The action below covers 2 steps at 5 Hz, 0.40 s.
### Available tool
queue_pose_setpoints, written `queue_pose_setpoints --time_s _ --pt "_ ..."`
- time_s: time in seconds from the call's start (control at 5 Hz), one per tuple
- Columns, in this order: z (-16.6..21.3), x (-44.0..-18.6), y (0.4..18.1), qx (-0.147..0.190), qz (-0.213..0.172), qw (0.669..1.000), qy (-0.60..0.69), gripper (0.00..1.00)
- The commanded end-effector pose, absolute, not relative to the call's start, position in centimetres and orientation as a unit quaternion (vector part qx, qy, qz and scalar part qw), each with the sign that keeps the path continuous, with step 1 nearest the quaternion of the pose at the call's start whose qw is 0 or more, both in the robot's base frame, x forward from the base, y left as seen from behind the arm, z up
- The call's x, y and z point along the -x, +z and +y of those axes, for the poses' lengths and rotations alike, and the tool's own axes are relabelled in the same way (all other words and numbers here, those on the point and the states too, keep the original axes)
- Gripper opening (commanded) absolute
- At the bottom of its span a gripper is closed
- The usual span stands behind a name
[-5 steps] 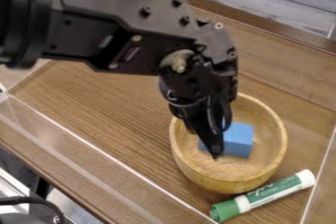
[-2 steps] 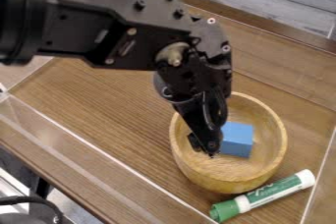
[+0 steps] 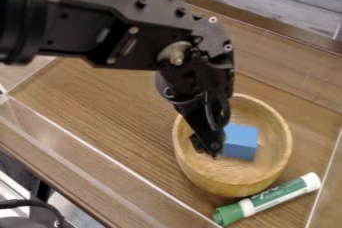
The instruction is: Put the blue block in the brown bowl
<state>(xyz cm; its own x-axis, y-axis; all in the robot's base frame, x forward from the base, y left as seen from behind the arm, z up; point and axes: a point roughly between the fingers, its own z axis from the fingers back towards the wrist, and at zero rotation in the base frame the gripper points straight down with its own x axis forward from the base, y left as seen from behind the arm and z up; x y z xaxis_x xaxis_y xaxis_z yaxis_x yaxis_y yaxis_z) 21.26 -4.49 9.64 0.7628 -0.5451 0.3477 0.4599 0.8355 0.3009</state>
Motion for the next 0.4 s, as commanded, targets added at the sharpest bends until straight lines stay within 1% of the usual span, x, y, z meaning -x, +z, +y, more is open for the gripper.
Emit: queue_pose_setpoints --time_s 0.0,0.2 --pt "-4.57 -22.29 10.64 -0.099 -0.233 0.932 -0.26 1.0" --pt "-4.51 -22.43 10.65 -0.098 -0.232 0.934 -0.255 1.0"
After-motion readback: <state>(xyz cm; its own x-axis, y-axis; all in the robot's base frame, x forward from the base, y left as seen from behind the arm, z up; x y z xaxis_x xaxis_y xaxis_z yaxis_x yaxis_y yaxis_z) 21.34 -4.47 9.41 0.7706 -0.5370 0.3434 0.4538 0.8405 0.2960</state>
